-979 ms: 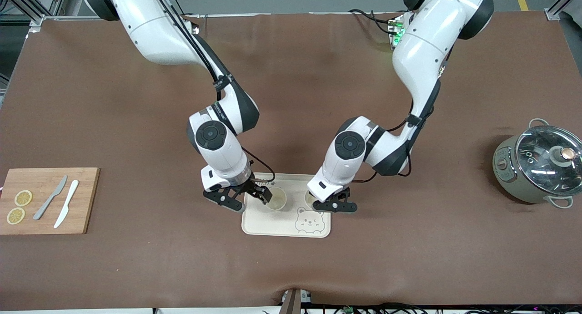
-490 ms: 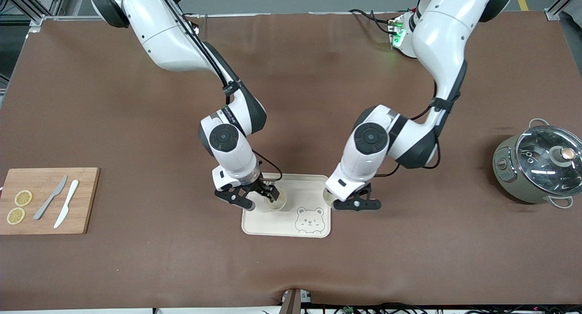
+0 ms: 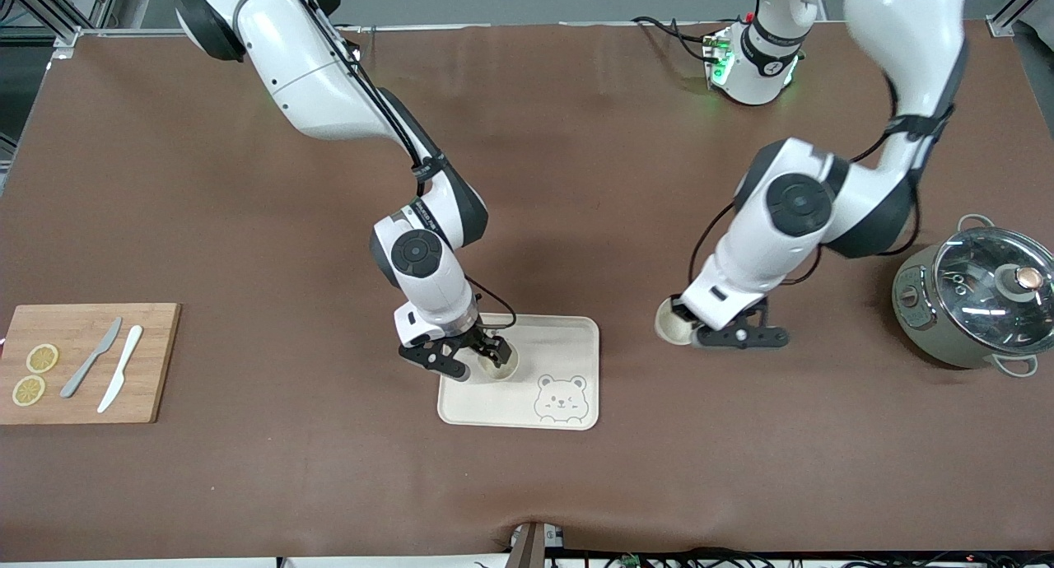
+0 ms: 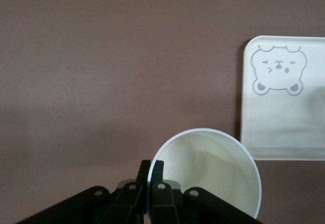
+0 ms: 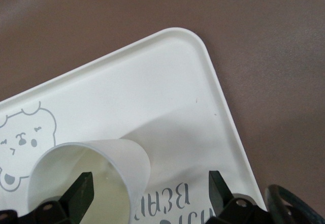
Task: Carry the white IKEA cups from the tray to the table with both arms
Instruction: 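Carry the cup with the left gripper toward the pot while right holds, then carry the cup with the right gripper toward the cutting board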
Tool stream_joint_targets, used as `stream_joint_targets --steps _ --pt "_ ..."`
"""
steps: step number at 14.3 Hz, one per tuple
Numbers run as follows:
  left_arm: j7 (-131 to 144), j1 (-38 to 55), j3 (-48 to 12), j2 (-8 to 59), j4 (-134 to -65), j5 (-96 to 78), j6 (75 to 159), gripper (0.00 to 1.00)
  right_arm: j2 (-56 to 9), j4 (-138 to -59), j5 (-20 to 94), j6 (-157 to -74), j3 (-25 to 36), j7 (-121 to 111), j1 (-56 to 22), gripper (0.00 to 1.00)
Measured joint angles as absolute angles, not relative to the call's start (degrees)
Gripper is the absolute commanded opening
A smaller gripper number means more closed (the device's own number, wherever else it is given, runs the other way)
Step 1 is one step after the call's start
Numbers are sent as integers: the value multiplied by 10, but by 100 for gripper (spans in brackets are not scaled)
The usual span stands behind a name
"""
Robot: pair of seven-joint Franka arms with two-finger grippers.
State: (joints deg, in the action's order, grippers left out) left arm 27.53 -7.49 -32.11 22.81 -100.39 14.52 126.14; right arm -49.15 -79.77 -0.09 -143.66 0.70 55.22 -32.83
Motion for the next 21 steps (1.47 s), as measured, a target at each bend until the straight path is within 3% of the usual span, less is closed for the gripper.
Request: stream_joint_targets --steps 5,7,8,11,17,21 --pt "211 -356 -547 185 -1094 146 1261 0 -494 -797 -3 -1442 7 552 -329 100" --pt "184 -440 -609 183 -1115 146 1262 0 -496 -797 -8 -1443 7 552 -330 99" --pt "173 -471 -629 183 -1125 146 1263 0 -496 -796 -12 -1445 7 553 -330 87" --pt "146 -541 -671 183 -1160 146 1294 0 -498 -796 -14 -1456 7 553 -331 65" --pt "85 -635 -706 182 -1215 150 1340 0 -498 -796 -15 -1457 7 553 -332 40" --pt "54 -677 -708 182 -1244 164 1382 0 -498 -796 -15 -1457 7 554 -332 16"
